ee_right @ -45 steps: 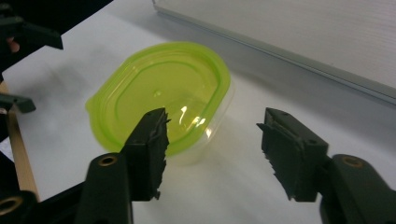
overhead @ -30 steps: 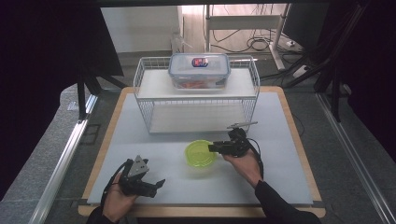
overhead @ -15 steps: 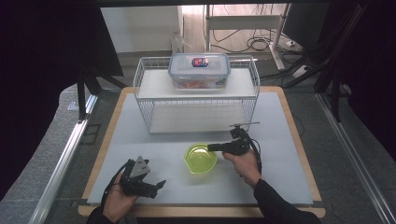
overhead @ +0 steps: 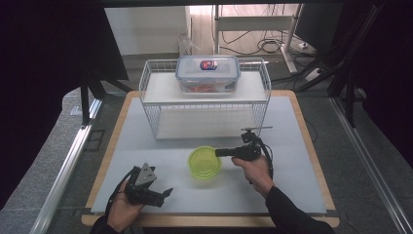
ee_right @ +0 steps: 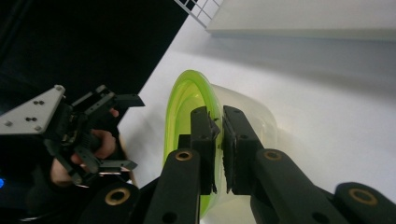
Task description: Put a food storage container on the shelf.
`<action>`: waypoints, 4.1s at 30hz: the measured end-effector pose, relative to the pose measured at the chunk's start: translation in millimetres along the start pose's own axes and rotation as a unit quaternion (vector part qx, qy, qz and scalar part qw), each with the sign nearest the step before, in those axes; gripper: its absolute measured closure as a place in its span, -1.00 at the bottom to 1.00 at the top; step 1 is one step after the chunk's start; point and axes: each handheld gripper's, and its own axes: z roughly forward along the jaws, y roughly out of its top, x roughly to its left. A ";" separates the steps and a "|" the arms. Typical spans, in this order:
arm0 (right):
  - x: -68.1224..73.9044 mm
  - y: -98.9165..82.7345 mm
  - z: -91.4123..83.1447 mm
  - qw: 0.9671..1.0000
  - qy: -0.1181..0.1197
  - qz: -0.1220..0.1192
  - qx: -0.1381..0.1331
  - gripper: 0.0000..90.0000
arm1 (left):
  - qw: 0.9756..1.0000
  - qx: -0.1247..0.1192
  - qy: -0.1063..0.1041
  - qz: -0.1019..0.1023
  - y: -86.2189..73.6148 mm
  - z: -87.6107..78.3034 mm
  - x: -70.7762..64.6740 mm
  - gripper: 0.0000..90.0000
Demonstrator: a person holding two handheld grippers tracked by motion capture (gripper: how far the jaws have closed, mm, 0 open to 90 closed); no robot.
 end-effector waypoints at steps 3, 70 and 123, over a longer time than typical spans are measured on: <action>1.2 0.6 -0.7 1.000 -0.005 -0.006 -0.003 0.88 | 1.000 0.000 0.000 0.000 0.0 -0.2 0.0 -0.90; 105.6 142.7 -109.0 0.989 0.061 -0.019 -0.131 0.87 | 1.000 -0.017 -0.001 -0.015 0.3 -2.8 3.6 -0.95; 91.4 252.9 -72.0 0.974 -0.106 -0.001 -0.202 0.64 | 1.000 -0.019 -0.018 0.005 2.0 -0.1 -2.2 -0.95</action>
